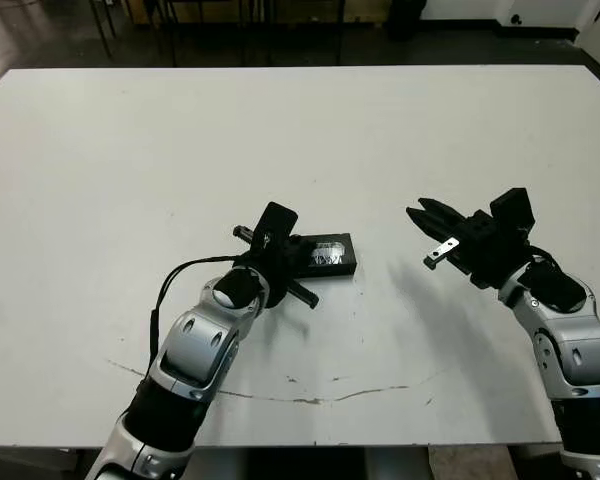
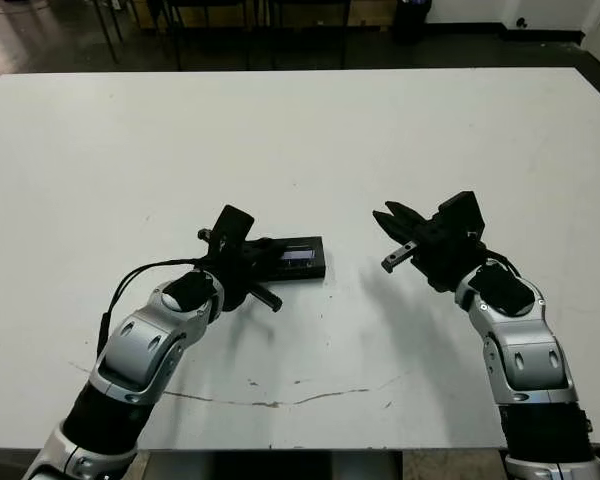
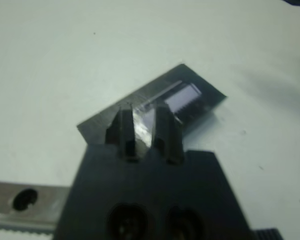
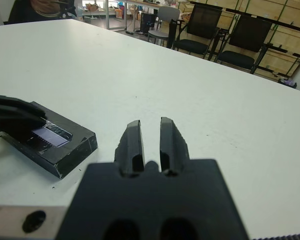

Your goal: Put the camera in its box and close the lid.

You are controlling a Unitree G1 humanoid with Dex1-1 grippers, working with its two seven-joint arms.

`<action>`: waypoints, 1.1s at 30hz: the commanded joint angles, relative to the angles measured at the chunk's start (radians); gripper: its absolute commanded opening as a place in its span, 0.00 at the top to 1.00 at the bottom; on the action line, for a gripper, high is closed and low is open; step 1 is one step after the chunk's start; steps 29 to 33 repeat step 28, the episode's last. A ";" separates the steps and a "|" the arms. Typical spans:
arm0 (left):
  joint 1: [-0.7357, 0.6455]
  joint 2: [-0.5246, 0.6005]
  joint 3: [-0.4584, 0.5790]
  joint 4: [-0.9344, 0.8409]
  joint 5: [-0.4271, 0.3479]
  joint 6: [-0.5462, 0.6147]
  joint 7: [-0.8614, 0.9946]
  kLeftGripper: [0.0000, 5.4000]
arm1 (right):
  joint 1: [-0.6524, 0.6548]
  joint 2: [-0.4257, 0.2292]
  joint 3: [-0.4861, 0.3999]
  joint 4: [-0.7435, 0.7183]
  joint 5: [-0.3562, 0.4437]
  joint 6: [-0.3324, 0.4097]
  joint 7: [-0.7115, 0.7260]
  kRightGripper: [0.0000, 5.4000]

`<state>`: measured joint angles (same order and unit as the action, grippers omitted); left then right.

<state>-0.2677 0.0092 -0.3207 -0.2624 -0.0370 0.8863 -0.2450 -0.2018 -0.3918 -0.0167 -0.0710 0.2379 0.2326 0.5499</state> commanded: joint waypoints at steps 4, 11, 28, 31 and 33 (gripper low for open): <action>0.100 -0.015 0.143 -0.052 -0.088 -0.187 0.003 1.00 | 0.020 0.006 -0.010 0.012 0.014 0.002 0.007 1.00; 0.068 -0.006 0.283 0.092 -0.061 -0.756 0.065 1.00 | 0.017 0.040 -0.022 0.000 0.030 0.007 -0.036 1.00; 0.050 0.017 0.393 0.343 -0.016 -1.071 0.183 1.00 | 0.001 0.189 0.002 0.016 -0.066 -0.125 -0.228 1.00; 0.050 0.017 0.393 0.343 -0.016 -1.071 0.183 1.00 | 0.001 0.189 0.002 0.016 -0.066 -0.125 -0.228 1.00; 0.050 0.017 0.393 0.343 -0.016 -1.071 0.183 1.00 | 0.001 0.189 0.002 0.016 -0.066 -0.125 -0.228 1.00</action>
